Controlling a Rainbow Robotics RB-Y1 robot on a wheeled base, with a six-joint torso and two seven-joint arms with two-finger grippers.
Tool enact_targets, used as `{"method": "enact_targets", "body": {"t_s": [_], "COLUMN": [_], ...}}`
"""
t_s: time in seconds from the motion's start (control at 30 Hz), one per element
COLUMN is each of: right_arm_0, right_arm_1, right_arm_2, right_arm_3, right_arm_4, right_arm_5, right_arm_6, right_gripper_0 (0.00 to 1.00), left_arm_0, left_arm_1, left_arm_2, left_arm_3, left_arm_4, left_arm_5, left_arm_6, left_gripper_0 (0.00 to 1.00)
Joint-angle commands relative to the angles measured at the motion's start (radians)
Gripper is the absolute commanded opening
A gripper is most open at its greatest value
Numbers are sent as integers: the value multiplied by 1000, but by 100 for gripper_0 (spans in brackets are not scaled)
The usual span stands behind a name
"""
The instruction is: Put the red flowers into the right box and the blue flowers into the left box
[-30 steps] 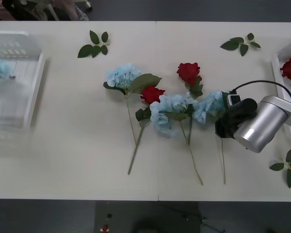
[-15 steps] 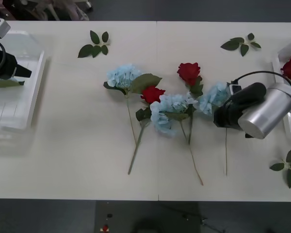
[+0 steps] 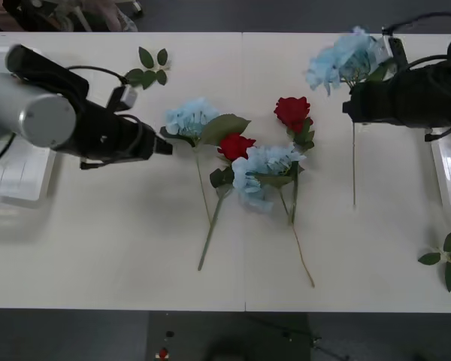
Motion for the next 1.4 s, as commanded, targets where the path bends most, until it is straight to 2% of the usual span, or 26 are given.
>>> {"method": "enact_targets", "body": {"t_s": [0.03, 0.2, 0.4, 0.6, 0.7, 0.8, 0.83, 0.97, 1.03, 1.1, 1.2, 1.4], "right_arm_0": [-17, -17, -17, -17, -17, -17, -17, -17, -17, -17, -17, -17], "right_arm_1": [45, 175, 330, 421, 448, 461, 462, 468, 471, 471, 484, 516], "right_arm_2": [16, -6, -81, -165, -213, -230, -231, -231, -231, -231, -230, -230], "right_arm_3": [-92, -107, -61, -24, -11, -9, -9, -6, -6, -8, -8, -6], "right_arm_4": [-78, -121, -127, -178, -201, -239, -253, -270, -287, -300, -319, -322], "right_arm_5": [-91, -218, -218, -179, -123, -108, -108, -110, -110, -110, -110, -113], "right_arm_6": [148, 295, 455, 576, 636, 677, 689, 697, 702, 706, 714, 715], "right_gripper_0": [0, 0, 0, 0, 0, 0, 0, 0, 0, 0, 0, 0], "left_arm_0": [-71, -79, -85, -85, -69, -6, 55, 219, 287, 314, 317, 263], "left_arm_1": [-66, -171, -185, -167, -72, 39, 88, 123, 88, 39, -38, -210], "left_arm_2": [-73, -90, -90, -89, -81, -30, 33, 218, 301, 343, 359, 324], "left_arm_3": [46, 129, 146, 123, 11, -139, -222, -392, -455, -474, -477, -397], "left_arm_4": [-67, -182, -205, -198, -155, -56, 13, 163, 260, 342, 359, 241], "left_arm_5": [-38, -102, -102, -102, -111, -137, -142, -153, -154, -154, -169, -286], "left_arm_6": [106, 152, 148, 142, 132, 96, 59, -47, -127, -207, -294, -392], "left_gripper_0": [100, 100, 100, 100, 100, 100, 100, 100, 100, 100, 100, 100]}}
